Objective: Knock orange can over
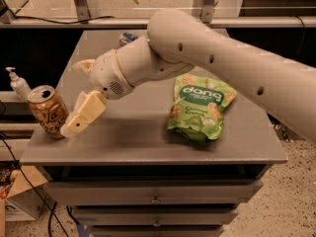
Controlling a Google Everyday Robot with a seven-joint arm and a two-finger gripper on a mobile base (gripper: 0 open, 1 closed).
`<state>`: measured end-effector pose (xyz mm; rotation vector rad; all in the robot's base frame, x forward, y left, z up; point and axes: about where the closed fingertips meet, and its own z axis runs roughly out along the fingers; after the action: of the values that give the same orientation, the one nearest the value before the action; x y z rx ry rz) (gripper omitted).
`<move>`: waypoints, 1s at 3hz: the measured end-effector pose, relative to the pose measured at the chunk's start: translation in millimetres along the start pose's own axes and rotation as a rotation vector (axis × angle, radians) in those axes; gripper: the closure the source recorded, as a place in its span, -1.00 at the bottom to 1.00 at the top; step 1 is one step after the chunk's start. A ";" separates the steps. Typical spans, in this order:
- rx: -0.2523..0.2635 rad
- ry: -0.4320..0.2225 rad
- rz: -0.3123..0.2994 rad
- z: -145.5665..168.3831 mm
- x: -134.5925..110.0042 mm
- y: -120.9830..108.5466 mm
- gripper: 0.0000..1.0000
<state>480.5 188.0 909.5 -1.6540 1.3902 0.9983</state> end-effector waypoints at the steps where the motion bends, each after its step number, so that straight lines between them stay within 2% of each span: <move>1: -0.057 -0.089 0.002 33.1 -5.2 0.7 -1.00; 2: -0.105 -0.171 0.017 62.0 -7.9 0.3 -0.66; 3: -0.127 -0.242 0.037 75.4 -8.6 -1.4 -0.22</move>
Offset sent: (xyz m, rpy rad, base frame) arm -0.0059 0.0877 -0.0317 0.2494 0.1397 0.1396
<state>473.5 259.6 885.7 -1.5425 1.2221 1.2854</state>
